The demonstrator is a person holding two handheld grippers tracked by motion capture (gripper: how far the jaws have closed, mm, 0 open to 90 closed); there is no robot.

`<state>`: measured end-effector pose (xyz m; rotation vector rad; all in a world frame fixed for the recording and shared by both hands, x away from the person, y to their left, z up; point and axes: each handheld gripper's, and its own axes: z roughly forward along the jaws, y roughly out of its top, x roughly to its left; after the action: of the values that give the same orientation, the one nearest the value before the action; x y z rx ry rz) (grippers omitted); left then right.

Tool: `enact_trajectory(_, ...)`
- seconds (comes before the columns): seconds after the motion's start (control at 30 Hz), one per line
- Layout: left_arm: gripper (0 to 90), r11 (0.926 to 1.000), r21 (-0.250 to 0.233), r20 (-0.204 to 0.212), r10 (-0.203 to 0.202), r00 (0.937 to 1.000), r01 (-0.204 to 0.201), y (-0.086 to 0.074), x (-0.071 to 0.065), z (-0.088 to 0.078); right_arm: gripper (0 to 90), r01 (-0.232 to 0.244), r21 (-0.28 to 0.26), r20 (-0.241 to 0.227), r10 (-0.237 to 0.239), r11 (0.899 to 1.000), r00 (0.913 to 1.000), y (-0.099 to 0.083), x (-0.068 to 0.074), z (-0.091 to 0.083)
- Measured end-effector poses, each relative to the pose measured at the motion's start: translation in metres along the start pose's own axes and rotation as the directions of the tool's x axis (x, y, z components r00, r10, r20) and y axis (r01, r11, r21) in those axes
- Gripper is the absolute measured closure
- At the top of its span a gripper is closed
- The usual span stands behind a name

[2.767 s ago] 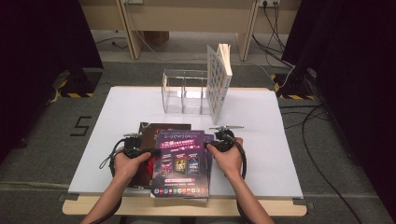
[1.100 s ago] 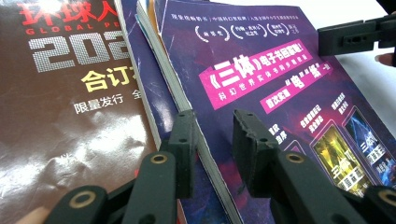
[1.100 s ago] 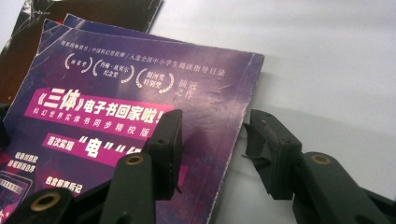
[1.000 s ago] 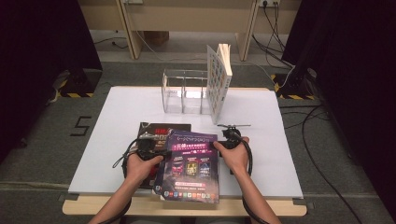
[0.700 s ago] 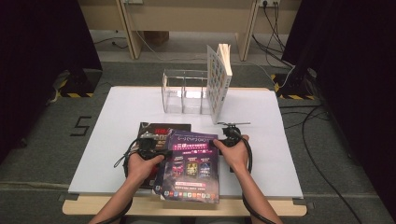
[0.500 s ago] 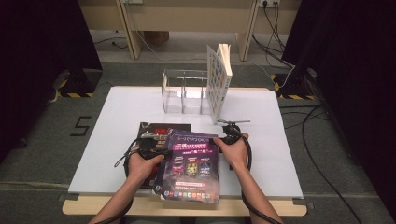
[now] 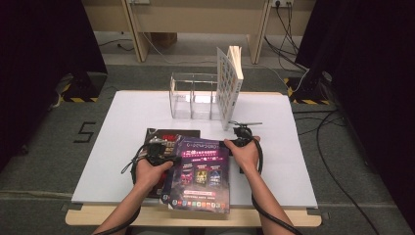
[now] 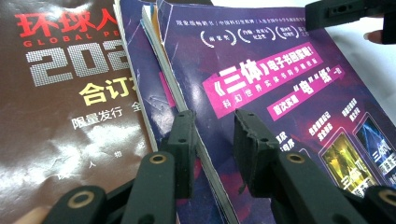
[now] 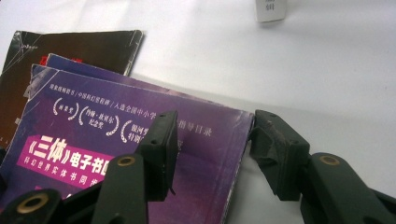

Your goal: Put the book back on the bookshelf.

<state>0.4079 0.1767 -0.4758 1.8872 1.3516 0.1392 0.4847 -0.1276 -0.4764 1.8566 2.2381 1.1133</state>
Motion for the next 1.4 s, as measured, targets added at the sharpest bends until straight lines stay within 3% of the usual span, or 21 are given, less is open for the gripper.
enact_trajectory(0.37,69.5,1.0000,-0.004,-0.011,-0.008,0.9999,0.008,0.000,-0.001,0.001,55.4,-0.051,-0.016,-0.024,0.050,0.999,0.9984,-0.003,-0.005,-0.001)
enact_trajectory(0.67,69.5,1.0000,-0.001,-0.022,0.003,0.9998,-0.003,0.000,-0.002,0.001,61.0,-0.043,-0.011,-0.020,0.043,0.999,0.9989,-0.003,-0.004,-0.006)
enact_trajectory(0.83,69.6,1.0000,0.002,-0.020,-0.002,0.9998,0.002,0.001,-0.002,0.001,64.6,-0.047,-0.032,-0.046,0.046,0.998,0.9979,-0.001,-0.006,-0.013)
enact_trajectory(0.97,69.7,1.0000,0.000,-0.021,-0.007,0.9998,0.007,0.001,-0.002,0.001,63.2,-0.069,0.013,-0.085,0.070,0.997,0.9939,-0.003,-0.003,-0.012)
enact_trajectory(1.23,69.8,1.0000,-0.001,-0.020,-0.004,0.9998,0.004,0.000,-0.002,0.001,66.9,-0.025,0.013,-0.057,0.026,1.000,0.9981,-0.005,0.000,-0.011)
enact_trajectory(1.4,69.9,1.0000,-0.002,-0.023,-0.003,0.9997,0.003,0.000,-0.002,0.001,75.5,0.022,0.010,-0.079,-0.021,1.000,0.9967,-0.002,0.007,-0.023)
